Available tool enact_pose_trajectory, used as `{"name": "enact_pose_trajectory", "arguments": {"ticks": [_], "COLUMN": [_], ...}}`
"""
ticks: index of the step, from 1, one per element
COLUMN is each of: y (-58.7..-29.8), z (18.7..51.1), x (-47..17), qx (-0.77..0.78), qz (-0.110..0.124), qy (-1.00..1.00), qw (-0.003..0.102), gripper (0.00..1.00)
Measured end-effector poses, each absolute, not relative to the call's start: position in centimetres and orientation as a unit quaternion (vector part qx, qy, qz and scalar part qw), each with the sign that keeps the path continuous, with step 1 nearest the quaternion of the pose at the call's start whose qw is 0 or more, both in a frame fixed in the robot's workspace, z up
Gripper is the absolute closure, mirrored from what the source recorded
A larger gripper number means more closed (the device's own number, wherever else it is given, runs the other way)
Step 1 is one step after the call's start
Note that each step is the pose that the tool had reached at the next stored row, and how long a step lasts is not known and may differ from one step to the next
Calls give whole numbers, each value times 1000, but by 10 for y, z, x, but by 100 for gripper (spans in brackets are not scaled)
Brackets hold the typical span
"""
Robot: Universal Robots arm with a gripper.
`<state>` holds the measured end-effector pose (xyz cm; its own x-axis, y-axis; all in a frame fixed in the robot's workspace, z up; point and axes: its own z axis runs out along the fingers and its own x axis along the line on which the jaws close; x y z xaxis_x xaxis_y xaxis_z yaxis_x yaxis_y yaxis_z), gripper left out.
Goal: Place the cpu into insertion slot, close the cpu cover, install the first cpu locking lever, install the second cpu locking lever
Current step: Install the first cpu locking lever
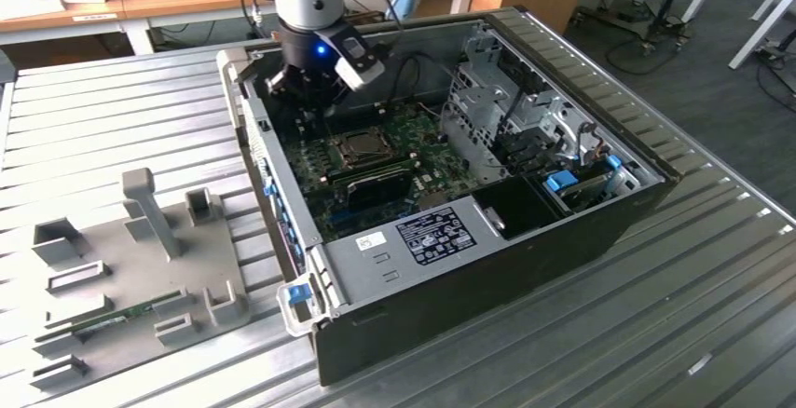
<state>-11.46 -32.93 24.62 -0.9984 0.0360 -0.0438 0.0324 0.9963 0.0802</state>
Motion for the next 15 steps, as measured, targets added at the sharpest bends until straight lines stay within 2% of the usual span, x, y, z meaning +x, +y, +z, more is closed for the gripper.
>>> {"name": "enact_pose_trajectory", "arguments": {"ticks": [15], "y": [-322], "z": [246], "x": [-117], "qx": [19], "qz": [46], "qy": [998], "qw": [24], "gripper": [89]}}
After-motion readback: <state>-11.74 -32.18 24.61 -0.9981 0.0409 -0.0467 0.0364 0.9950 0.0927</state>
